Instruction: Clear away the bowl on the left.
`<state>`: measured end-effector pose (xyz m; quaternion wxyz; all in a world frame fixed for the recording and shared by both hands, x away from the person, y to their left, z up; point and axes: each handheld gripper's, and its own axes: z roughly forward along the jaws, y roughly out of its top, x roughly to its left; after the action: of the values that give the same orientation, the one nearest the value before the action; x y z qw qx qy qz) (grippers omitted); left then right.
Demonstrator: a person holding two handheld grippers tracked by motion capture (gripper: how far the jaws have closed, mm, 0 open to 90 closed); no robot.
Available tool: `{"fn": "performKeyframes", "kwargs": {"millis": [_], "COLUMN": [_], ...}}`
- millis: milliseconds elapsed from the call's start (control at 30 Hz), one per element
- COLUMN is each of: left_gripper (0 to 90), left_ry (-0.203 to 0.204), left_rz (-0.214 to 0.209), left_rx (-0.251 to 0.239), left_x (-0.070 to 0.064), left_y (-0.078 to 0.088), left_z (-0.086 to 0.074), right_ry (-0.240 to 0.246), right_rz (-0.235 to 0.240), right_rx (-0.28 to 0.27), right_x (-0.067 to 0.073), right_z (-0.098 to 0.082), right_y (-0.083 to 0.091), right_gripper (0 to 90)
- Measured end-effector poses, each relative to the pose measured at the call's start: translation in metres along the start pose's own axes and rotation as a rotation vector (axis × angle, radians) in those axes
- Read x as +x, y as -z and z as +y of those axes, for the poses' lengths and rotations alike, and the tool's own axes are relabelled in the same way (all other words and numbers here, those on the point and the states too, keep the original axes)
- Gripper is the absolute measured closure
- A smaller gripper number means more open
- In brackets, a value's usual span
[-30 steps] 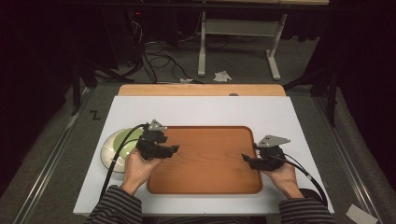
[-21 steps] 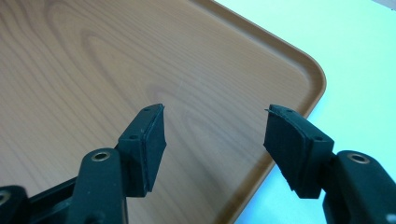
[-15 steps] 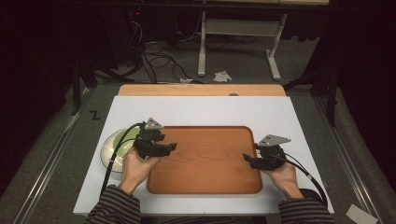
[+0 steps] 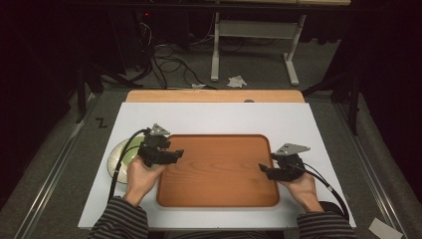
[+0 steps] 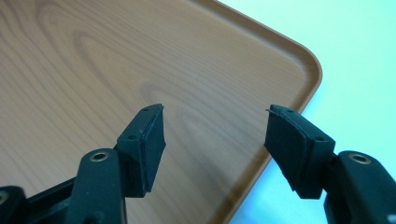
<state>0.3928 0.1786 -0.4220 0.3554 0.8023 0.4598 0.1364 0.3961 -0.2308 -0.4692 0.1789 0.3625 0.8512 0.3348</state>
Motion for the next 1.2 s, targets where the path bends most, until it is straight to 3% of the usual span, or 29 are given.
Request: {"fn": "performKeyframes", "kwargs": {"millis": [100,267,367,600,667,1033,1200], "left_gripper": [40.5,40.4,39.9,40.0,39.8,39.8,39.9], "left_ry": [0.013,0.003,0.005,0.004,0.030,0.055,0.076], "left_rz": [0.005,0.014,0.019,0.024,0.018,0.014,0.055], "left_rx": [-0.001,-0.001,-0.005,-0.010,-0.017,-0.017,-0.046], "left_x": [0.003,0.004,0.005,0.005,0.009,0.019,0.028], "left_y": [0.001,0.002,0.005,0.008,0.009,0.011,0.025], "left_z": [0.000,-0.001,-0.003,-0.004,-0.004,-0.002,-0.005], "right_ry": [0.002,0.015,0.030,0.003,0.005,-0.007,-0.004], "right_rz": [0.005,0.005,0.025,0.026,0.027,0.017,0.013], "right_rx": [-0.001,0.006,-0.002,0.012,0.010,0.009,0.006], "right_x": [0.000,0.002,0.005,0.003,0.002,0.001,0.002], "right_z": [0.000,0.000,0.000,0.000,0.000,0.001,0.000], "right_y": [0.000,0.000,-0.001,0.000,0.000,-0.001,0.000], "right_gripper": [39.6,40.0,44.8,44.8,44.4,42.7,42.5]}}
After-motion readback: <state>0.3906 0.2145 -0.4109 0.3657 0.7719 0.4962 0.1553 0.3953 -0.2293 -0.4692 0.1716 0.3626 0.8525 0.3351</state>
